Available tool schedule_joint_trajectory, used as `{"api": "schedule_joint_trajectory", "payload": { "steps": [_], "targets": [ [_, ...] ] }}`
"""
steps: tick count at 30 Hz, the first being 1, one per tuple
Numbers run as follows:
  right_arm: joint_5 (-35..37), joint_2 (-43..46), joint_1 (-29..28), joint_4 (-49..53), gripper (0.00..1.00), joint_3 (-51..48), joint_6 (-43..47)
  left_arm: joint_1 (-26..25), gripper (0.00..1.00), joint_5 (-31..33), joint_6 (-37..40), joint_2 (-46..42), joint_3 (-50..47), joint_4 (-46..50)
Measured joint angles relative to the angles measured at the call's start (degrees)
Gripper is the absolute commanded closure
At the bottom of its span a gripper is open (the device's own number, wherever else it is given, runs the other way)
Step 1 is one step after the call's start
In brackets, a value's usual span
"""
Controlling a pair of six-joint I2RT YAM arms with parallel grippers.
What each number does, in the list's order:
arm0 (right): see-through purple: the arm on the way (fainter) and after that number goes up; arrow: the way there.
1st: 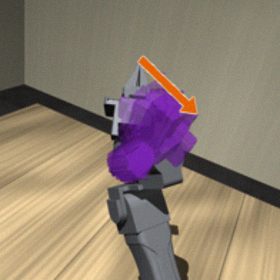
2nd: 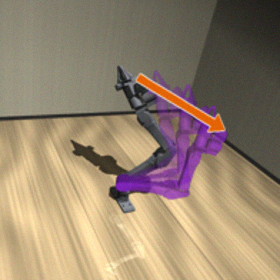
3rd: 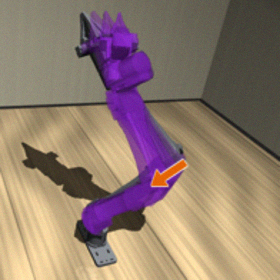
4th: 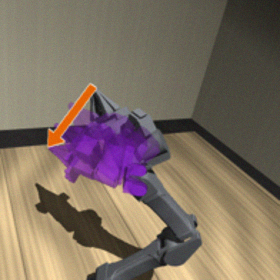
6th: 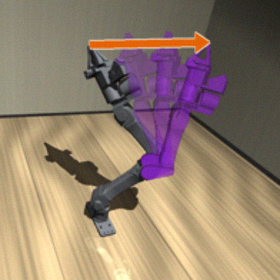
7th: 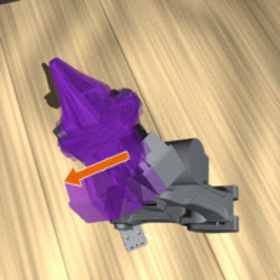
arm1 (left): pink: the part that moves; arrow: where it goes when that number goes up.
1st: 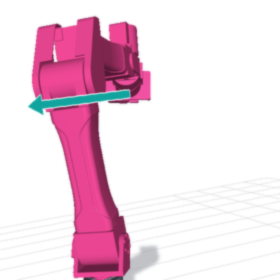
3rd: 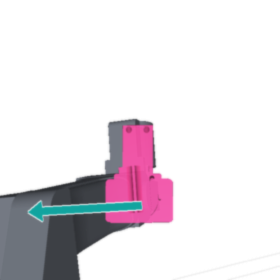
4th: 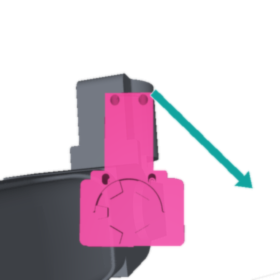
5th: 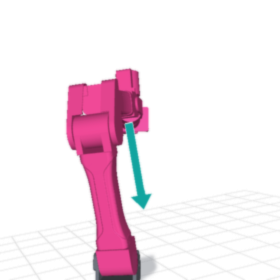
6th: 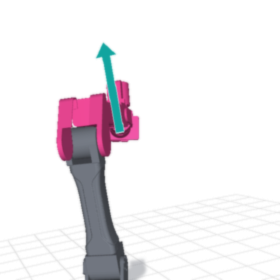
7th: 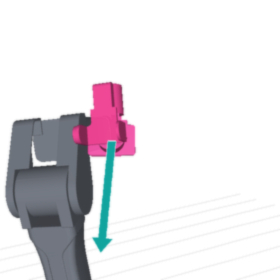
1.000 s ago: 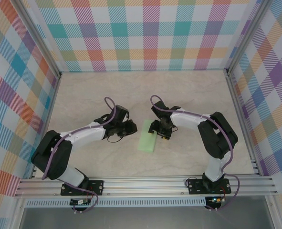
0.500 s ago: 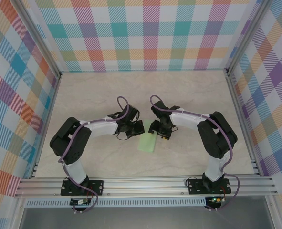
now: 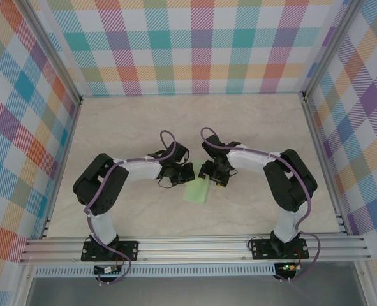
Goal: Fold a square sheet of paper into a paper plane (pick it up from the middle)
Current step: Fold the square sheet of paper in half at the center of the table.
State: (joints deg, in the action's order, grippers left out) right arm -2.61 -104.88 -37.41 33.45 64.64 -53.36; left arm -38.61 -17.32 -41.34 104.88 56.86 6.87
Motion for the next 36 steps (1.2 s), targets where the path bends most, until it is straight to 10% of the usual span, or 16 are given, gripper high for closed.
{"api": "schedule_joint_trajectory", "payload": {
  "steps": [10, 22, 36],
  "targets": [
    [-0.61, 3.5, 0.31, -1.27, 0.34, -1.05, 2.43, 0.0, 1.0, 0.33, 0.02, 0.0, -0.02, 0.02],
    [-15.02, 13.0, 2.16, -18.27, 1.0, -11.96, 3.3, 0.0, 1.0, 0.37, 0.02, 0.0, -0.02, 0.02],
    [-20.59, 10.03, 3.8, -28.37, 0.96, -17.94, 1.7, 0.0, 1.0, 0.39, 0.26, 0.0, -0.02, 0.07]
  ]
}}
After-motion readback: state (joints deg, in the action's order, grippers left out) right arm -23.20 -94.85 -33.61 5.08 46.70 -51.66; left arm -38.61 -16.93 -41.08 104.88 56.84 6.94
